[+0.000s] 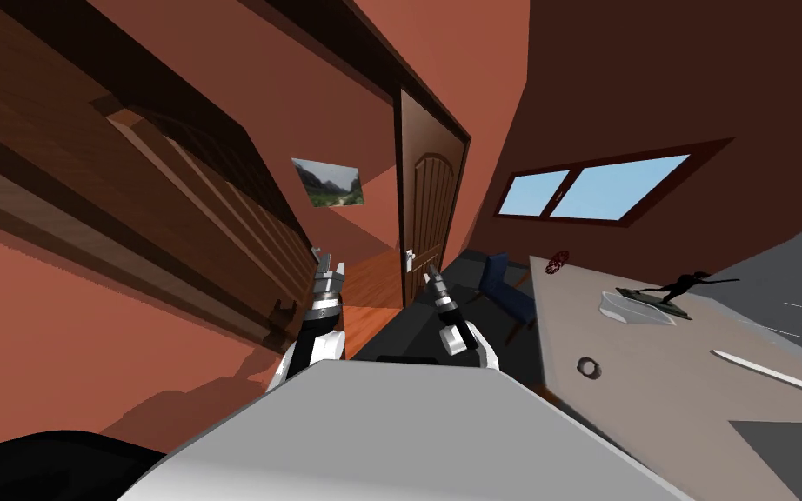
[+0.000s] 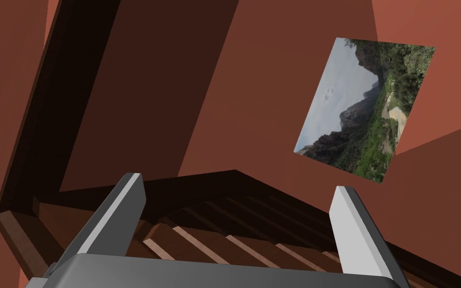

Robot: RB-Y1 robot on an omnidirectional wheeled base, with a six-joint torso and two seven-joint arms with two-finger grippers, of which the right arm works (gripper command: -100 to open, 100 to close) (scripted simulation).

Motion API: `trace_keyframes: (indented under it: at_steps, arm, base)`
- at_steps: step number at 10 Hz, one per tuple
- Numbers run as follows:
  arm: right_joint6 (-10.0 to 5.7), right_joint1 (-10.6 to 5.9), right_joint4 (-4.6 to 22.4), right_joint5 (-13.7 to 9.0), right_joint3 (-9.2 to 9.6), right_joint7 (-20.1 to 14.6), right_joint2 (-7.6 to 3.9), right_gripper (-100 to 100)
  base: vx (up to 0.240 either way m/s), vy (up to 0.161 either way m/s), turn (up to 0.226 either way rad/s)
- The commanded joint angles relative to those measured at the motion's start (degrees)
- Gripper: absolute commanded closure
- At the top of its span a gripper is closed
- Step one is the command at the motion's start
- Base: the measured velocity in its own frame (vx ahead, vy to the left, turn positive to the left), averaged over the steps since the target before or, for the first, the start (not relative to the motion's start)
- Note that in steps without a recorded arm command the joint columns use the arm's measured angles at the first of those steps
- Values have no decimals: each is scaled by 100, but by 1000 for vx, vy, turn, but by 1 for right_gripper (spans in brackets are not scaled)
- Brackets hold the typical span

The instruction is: Push the door open

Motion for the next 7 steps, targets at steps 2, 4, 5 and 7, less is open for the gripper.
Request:
trace_keyframes:
  at_steps: [2, 4, 5, 7]
  arm:
    - [-4, -175, 337, -12, 148, -105, -61, -100]
    - [36, -353, 646, -26, 313, -219, -133, -100]
    - [63, -470, 850, -35, 422, -294, -180, -100]
    - [88, -582, 1044, -44, 526, -366, -225, -100]
  base:
    - [77, -91, 75]
    - [117, -121, 109]
    - [132, -141, 125]
    - [106, -117, 79]
